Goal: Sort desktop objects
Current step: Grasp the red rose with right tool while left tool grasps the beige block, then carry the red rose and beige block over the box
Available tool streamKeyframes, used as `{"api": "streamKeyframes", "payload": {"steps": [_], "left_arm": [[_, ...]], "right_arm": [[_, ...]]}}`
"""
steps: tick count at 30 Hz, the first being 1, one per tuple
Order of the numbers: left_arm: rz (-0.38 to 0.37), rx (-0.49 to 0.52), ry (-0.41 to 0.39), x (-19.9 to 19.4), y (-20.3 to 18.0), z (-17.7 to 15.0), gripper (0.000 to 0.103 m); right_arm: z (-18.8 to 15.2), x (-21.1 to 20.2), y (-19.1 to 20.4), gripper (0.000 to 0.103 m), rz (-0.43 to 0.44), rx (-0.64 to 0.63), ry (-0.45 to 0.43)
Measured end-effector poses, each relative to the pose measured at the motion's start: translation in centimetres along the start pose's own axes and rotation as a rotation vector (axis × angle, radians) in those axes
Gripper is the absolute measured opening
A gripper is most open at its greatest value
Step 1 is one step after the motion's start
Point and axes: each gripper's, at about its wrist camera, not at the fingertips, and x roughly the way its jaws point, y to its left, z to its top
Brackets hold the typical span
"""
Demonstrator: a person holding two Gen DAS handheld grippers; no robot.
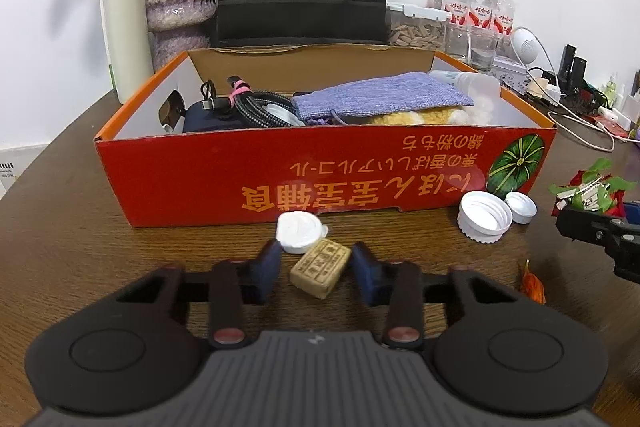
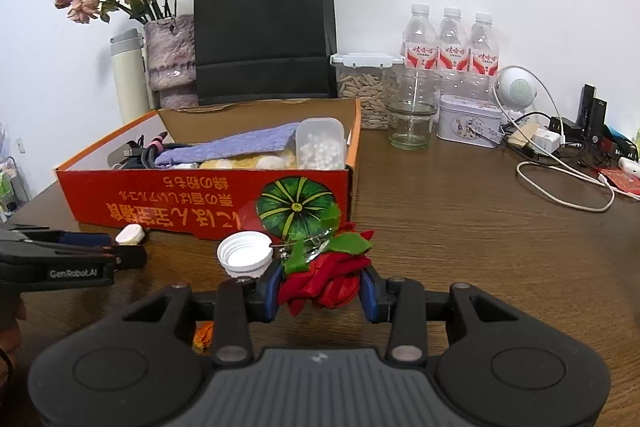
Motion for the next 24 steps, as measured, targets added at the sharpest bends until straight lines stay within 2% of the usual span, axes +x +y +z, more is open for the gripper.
{"api": "streamKeyframes", "payload": {"steps": [1,14,24], "left_arm": [[-0.003,0.001,0.000,-0.1,0.0,-0.1,0.034],[-0.001,-0.024,-0.014,-1.5,0.1,-0.8,0.033],[-0.009,-0.025,-0.127,-5.1,0.2,-0.9,0.033]], "right_arm": [[0.0,-0.1,0.1,0.037,0.001,-0.002,-0.003],[0.2,-0.9,0.4,0.037,0.011,-0.021,-0.034],[0.0,-1.8,1.7,0.037,0.035,-0.045,-0.081]]}}
